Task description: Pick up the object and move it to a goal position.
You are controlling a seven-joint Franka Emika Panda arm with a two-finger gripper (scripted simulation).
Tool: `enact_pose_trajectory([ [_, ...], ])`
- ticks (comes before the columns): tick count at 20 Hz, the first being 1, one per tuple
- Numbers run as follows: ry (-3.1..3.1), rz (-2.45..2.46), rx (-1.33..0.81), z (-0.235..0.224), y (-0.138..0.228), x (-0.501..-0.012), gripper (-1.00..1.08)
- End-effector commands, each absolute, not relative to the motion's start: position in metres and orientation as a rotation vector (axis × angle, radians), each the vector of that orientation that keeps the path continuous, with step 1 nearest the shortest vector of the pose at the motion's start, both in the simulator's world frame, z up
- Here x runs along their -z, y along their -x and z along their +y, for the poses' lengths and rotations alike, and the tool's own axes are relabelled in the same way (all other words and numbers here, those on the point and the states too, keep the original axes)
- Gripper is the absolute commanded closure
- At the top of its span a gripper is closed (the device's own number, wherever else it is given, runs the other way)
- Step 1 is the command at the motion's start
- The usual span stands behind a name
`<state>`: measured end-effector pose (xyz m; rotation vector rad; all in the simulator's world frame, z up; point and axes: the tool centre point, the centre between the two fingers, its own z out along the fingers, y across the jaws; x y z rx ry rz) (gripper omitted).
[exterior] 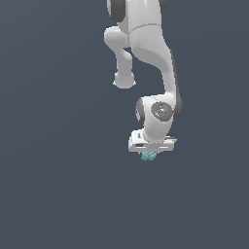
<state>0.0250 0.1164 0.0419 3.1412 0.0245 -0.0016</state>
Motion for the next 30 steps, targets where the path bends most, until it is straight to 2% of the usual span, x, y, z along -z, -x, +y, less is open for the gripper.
enact_pose_trajectory([
  [1,-3.141,0.025,0.000,0.119,-0.026,-0.048,1.08],
  [10,-3.141,0.025,0.000,0.138,-0.033,-0.104,1.08],
  [30,-3.141,0.025,0.000,0.205,-0.062,-0.298,1.08],
])
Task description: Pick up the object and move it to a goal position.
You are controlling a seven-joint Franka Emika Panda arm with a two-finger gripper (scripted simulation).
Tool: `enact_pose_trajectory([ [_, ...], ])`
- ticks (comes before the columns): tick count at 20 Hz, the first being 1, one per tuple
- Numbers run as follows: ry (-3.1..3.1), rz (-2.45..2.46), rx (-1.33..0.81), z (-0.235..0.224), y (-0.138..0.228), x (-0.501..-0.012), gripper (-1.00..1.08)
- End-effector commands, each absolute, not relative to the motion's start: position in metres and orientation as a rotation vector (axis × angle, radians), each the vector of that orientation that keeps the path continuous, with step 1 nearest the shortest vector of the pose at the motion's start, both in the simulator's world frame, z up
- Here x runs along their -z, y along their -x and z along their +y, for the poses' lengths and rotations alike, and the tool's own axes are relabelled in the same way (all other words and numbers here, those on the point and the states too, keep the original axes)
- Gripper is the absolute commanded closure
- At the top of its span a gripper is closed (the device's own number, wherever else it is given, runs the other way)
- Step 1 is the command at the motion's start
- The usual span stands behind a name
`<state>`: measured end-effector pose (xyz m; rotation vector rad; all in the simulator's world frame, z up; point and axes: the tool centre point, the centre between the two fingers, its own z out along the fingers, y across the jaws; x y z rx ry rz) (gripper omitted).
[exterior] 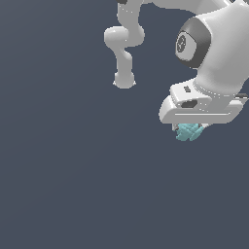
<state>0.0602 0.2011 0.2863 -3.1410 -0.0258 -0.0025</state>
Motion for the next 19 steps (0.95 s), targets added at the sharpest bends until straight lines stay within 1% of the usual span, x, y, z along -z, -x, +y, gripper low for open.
enact_pose_trajectory([
  [1,3.142,-0.025,0.000,0.208,-0.063,-0.305,1.08],
  [9,3.142,-0.025,0.000,0.220,-0.071,-0.340,1.08],
  [19,3.142,-0.025,0.000,0.225,-0.074,-0.352,1.08],
])
